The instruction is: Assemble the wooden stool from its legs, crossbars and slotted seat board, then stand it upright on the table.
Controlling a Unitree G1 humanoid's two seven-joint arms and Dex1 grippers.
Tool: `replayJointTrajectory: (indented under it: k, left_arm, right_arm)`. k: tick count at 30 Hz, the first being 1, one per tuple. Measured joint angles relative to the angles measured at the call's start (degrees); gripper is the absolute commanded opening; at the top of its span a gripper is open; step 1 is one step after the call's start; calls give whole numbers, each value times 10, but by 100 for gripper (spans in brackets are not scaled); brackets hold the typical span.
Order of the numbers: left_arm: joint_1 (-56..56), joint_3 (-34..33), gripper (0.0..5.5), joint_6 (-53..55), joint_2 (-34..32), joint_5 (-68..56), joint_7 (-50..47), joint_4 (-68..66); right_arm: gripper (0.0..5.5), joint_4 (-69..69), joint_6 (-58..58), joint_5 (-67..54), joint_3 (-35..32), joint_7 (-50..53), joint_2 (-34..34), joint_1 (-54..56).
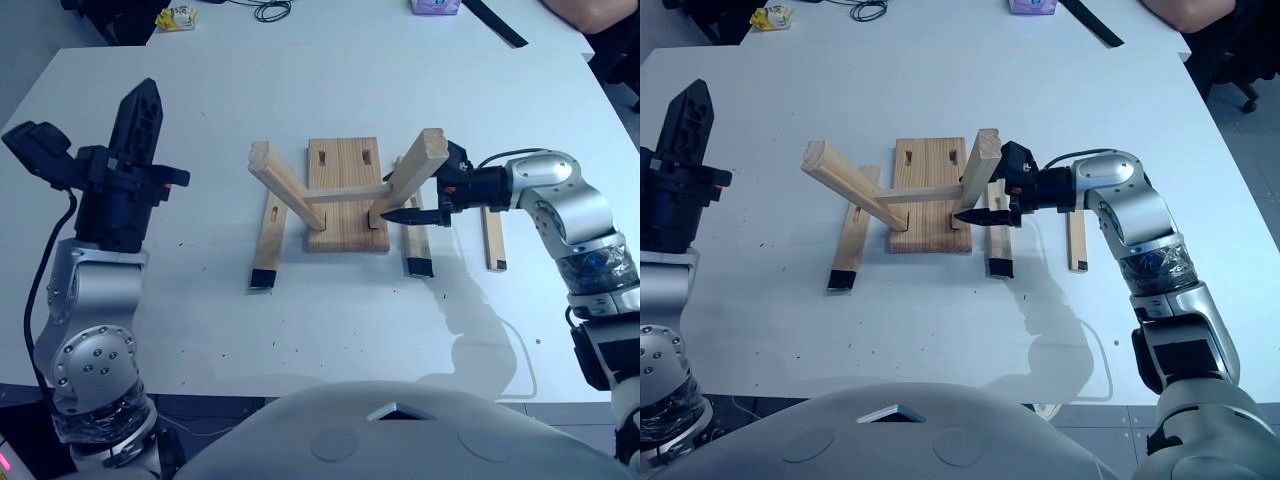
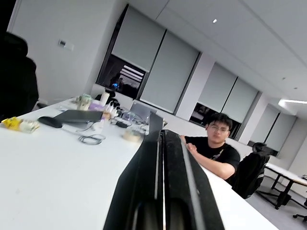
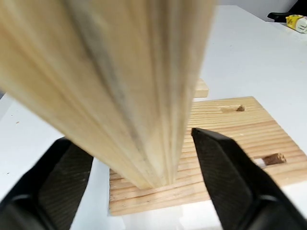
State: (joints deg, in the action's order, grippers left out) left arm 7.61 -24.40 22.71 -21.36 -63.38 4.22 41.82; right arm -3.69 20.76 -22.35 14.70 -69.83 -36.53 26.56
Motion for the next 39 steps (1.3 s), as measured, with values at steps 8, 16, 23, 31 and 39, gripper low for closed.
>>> replayJointTrajectory:
  k: [8, 16, 23, 31, 39]
  left_arm:
    - [33, 6, 0, -25, 5, 2, 47, 13]
    - [41, 3, 0, -35, -16, 8, 92, 15]
    - [6, 31, 0, -33, -33, 48, 83, 13]
    - [-26, 119, 0, -7, -39, 94, 76, 44]
    - [-116, 155, 0, 2, -30, 126, 75, -11]
  right_arm:
    - [429, 107, 67, -81, -113, -7, -55, -87]
    - [429, 160, 192, -274, -265, 83, -53, 0]
    - [325, 214, 249, -369, -290, 257, 18, 72]
    - [199, 302, 262, -391, -238, 355, 69, 59]
    - [77, 301, 235, -325, -191, 358, 78, 38]
